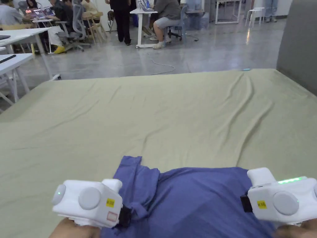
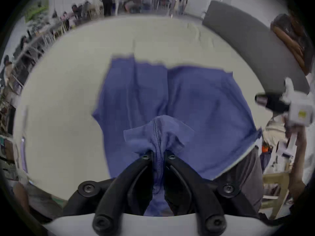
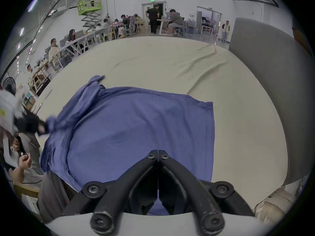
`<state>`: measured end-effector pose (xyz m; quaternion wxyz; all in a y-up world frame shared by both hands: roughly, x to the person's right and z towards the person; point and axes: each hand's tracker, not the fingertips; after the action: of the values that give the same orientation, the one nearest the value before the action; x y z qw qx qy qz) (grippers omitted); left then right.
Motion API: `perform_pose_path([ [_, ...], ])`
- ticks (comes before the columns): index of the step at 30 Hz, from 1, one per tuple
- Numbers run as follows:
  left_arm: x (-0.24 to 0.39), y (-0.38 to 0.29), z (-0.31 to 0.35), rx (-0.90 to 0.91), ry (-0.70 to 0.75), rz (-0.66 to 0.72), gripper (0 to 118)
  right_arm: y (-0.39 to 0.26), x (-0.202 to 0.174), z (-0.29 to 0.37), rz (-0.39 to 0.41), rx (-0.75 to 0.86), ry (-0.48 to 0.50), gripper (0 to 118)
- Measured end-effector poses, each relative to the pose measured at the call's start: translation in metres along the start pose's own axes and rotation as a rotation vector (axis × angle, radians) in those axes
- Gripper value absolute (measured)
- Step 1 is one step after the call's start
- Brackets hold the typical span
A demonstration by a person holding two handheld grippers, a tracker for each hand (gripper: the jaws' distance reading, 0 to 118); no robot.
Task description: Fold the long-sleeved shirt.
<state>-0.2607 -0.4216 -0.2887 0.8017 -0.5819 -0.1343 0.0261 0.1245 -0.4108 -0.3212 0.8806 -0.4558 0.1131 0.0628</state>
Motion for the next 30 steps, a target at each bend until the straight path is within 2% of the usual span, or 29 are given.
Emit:
perform_pose_path([
  [3,-0.010,-0.008,-0.047,-0.082,0.008,-0.007,3,0.000,-0.002,0.000,-0.003,-0.001,0.002,0],
  [5,-0.014,-0.006,-0.060,-0.065,0.021,0.012,11,0.000,-0.003,0.000,-0.005,-0.003,0.002,0],
  [6,-0.018,-0.005,-0.061,-0.059,0.014,0.020,34,-0.001,-0.004,0.000,-0.003,-0.001,0.002,0],
  [8,-0.020,0.000,-0.049,-0.012,-0.006,0.013,95,-0.001,-0.003,0.001,-0.001,-0.002,0.002,0],
  [9,-0.019,0.000,-0.040,0.009,-0.005,-0.007,113,-0.001,-0.003,0.000,-0.003,-0.003,0.001,0],
  [13,-0.016,0.009,0.019,0.191,-0.012,-0.024,113,-0.001,-0.002,-0.003,-0.014,-0.010,0.000,0],
  [14,-0.019,0.012,0.030,0.228,-0.008,0.012,112,-0.002,-0.003,-0.004,-0.014,-0.011,-0.001,0],
  [15,-0.023,0.015,0.042,0.301,0.000,0.034,92,-0.002,-0.003,-0.005,-0.014,-0.013,-0.001,0],
  [17,-0.031,0.025,0.047,0.351,0.028,0.014,0,-0.003,-0.003,-0.006,-0.012,-0.021,0.001,0],
  [24,-0.077,0.117,0.000,0.336,0.040,0.089,0,0.000,-0.003,-0.004,-0.018,-0.023,0.014,0],
  [25,-0.065,0.127,-0.004,0.310,0.035,0.101,4,0.000,-0.002,-0.004,-0.021,-0.022,0.018,0],
  [26,-0.073,0.144,-0.020,0.286,0.030,0.106,31,0.000,-0.002,-0.003,-0.024,-0.022,0.022,0],
  [27,-0.079,0.157,-0.036,0.248,0.021,0.113,84,0.000,-0.001,-0.003,-0.027,-0.022,0.023,0],
  [28,-0.073,0.168,-0.049,0.188,0.077,0.134,109,0.000,-0.001,-0.003,-0.028,-0.024,0.022,0],
  [29,-0.072,0.175,-0.061,0.142,0.123,0.138,116,0.000,-0.001,-0.003,-0.029,-0.024,0.019,0],
  [30,-0.073,0.180,-0.073,0.128,0.150,0.139,115,0.000,0.000,-0.004,-0.028,-0.027,0.016,0],
])
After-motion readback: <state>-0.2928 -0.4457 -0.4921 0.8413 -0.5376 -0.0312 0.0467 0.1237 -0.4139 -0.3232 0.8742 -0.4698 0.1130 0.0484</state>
